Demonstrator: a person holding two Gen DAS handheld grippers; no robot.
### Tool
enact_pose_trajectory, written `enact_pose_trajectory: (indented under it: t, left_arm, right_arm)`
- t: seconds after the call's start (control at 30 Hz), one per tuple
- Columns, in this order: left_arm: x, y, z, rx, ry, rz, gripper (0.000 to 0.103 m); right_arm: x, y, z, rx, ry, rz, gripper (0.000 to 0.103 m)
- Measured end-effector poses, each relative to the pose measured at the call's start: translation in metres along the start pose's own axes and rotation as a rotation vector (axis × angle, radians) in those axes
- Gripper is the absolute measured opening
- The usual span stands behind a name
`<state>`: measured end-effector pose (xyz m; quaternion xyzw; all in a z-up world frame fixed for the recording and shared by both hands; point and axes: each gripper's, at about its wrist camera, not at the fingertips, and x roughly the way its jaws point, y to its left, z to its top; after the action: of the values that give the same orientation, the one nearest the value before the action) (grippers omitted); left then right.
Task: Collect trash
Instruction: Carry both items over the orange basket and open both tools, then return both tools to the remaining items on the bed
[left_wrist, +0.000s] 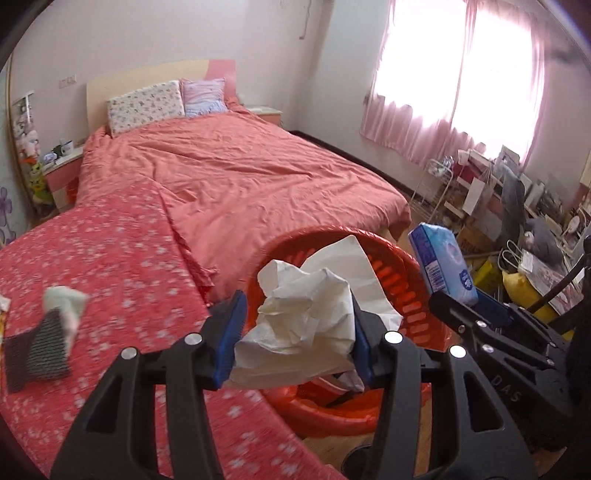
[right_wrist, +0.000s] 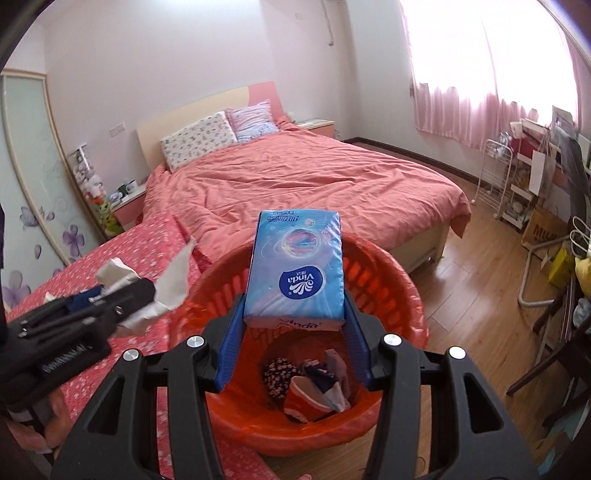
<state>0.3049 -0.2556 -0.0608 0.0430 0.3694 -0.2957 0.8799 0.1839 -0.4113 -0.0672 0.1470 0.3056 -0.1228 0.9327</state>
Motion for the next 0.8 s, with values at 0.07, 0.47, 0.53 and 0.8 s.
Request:
enact_pose_trajectory:
  t: [0.07,0.47,0.53,0.8]
  left_arm:
    - [0.015,-0.005,0.002,0.004,0.019,-0.004,0.054]
    - [0.024,0.022,-0.009,-0.01,0.047,0.087,0.071]
    - [0.011,0.029,-0.014,-0.002,0.034,0.126,0.074]
    - [-0.063,0.099,-0.047,-0.047,-0.003,0.291,0.079]
  right_arm:
    - [0.008,-0.007,0.002,0.014,0.007,0.012,0.052]
    - [0.007,-0.013,-0.005,0.053,0.018,0.007,0.066]
    - [0.0,-0.004,-0.004,0.028,0.009,0.001,0.067]
    - [-0.022,0.058,-0.014,-0.116,-0.002,0.042,0.067]
